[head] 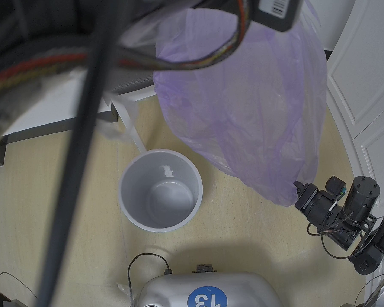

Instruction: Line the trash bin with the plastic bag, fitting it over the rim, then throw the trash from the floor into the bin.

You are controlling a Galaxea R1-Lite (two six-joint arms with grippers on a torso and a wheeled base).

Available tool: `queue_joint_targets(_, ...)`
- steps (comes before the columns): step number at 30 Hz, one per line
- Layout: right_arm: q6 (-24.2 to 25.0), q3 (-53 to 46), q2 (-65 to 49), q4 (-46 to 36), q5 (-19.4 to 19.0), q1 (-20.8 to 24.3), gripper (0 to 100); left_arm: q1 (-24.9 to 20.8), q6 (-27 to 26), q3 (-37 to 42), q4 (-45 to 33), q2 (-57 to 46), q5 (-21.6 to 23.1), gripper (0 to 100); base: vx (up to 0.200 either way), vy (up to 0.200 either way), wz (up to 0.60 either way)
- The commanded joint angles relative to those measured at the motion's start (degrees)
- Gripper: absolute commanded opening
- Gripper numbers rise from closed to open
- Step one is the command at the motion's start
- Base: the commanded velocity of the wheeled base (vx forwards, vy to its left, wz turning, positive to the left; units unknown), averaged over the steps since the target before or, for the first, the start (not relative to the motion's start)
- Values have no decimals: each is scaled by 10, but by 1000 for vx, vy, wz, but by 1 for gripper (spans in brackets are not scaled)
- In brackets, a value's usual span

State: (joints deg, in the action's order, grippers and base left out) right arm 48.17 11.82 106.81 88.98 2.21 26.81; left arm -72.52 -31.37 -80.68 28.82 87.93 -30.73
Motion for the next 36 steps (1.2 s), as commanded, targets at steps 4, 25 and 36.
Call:
queue_joint_targets(4,-1,5,15,10,-1,-12,100,1,0,3,0,1,-1,0,0,0,0)
queue_joint_targets(25,-62,-12,-7,8,-13,-46,100,1,0,7,0,2,-2,0,0,0,0)
queue_joint_targets(36,-68,-12,-5,8,-18,-57,100,2,0,9,0,2,-2,0,0,0,0)
